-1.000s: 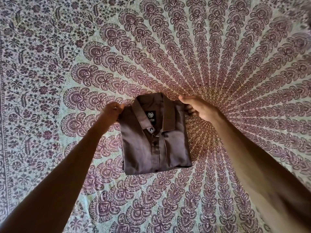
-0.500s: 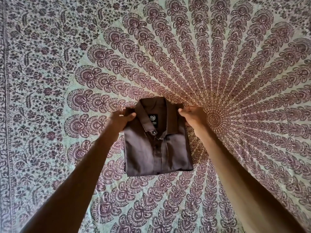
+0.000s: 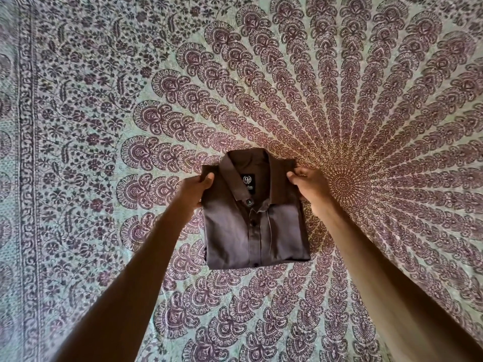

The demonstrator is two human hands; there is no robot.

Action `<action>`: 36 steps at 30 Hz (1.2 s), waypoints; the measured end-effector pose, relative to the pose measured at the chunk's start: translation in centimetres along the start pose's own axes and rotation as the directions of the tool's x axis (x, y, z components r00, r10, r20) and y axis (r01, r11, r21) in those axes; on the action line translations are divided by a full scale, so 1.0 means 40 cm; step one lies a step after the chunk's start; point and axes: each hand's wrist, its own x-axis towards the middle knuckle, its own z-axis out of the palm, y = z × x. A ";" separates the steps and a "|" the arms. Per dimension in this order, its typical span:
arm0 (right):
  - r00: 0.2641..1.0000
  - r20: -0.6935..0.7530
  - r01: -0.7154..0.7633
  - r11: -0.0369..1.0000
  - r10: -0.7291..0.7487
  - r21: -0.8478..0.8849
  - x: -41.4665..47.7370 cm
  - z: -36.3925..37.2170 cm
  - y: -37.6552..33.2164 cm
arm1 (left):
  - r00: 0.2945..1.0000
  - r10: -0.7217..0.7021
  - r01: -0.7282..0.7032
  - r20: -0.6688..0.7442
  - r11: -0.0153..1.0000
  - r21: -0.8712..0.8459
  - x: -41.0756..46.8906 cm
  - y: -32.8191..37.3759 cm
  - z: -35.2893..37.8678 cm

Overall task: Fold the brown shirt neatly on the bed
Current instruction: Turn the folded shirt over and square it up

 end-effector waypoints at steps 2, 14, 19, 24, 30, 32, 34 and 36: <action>0.998 -0.058 -0.012 1.000 0.012 -0.007 0.001 0.013 0.008 | 0.994 0.031 -0.027 -0.101 0.999 0.045 0.000 -0.016 0.002; 0.949 -0.316 -0.016 0.997 -0.007 -0.070 0.000 0.046 -0.008 | 0.900 0.222 -0.146 -0.375 0.964 0.220 0.002 -0.045 0.029; 0.922 -0.383 0.036 0.999 -0.047 -0.037 0.012 0.053 -0.015 | 0.907 0.230 -0.192 -0.353 0.971 0.141 0.016 -0.031 0.034; 0.911 -0.401 0.095 0.995 -0.095 -0.020 0.029 0.058 -0.007 | 0.891 0.243 -0.176 -0.384 0.964 0.201 0.016 -0.022 0.043; 0.776 -0.493 0.247 0.908 -0.395 -0.339 -0.032 0.079 0.029 | 0.700 0.557 -0.298 -0.447 0.797 0.526 -0.042 -0.085 0.074; 0.730 -0.486 0.281 0.859 -0.481 -0.428 -0.108 0.089 0.072 | 0.697 0.575 -0.288 -0.428 0.771 0.568 -0.095 -0.138 0.112; 0.743 -0.440 0.293 0.836 -0.505 -0.464 -0.183 0.103 0.126 | 0.686 0.579 -0.314 -0.440 0.782 0.539 -0.154 -0.193 0.154; 0.797 -0.413 0.262 0.868 -0.441 -0.422 -0.233 0.109 0.169 | 0.728 0.484 -0.274 -0.486 0.855 0.441 -0.199 -0.245 0.178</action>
